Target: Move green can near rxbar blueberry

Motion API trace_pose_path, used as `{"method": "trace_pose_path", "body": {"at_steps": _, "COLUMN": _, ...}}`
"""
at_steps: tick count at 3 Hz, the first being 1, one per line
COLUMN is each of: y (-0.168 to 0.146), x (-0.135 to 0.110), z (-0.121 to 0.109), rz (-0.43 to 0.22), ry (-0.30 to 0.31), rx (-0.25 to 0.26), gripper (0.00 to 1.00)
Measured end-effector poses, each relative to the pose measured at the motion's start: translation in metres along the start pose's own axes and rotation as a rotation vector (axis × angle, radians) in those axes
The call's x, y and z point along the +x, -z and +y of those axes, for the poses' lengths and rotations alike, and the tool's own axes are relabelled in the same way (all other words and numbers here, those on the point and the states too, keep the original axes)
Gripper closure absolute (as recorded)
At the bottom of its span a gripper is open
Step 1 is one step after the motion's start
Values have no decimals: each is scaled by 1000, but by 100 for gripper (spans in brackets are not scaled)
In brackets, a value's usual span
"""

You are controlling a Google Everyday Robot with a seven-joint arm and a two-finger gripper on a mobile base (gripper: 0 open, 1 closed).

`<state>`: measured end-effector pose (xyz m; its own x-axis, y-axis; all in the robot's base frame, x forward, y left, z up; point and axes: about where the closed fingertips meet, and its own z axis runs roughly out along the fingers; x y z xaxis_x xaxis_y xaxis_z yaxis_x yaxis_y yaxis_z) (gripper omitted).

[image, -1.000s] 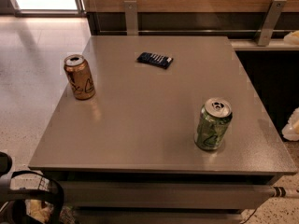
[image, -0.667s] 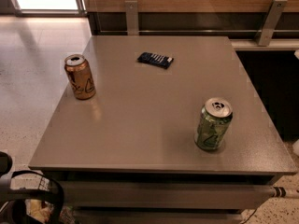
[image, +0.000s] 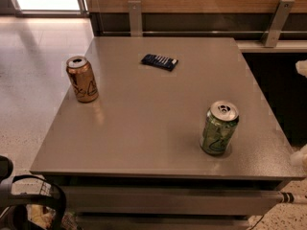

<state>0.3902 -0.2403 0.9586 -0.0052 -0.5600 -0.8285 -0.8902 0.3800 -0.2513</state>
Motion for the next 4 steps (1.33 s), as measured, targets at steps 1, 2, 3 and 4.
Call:
{"method": "trace_pose_path", "body": {"at_steps": 1, "y": -10, "x": -3, "z": -4, "rz": -123, "ry": 3, "rx": 3, "gripper": 0}}
{"method": "trace_pose_path", "body": {"at_steps": 2, "y": -23, "x": 1, "z": -8, "rz": -146, "ry": -23, "rx": 15, "gripper": 0}}
{"method": "trace_pose_path", "body": {"at_steps": 3, "y": -24, "x": 1, "z": -9, "rz": -146, "ry": -25, "rx": 18, "gripper": 0}}
{"method": "trace_pose_path", "body": {"at_steps": 4, "y": -32, "x": 5, "z": -10, "rz": -172, "ry": -45, "rx": -2, "gripper": 0}}
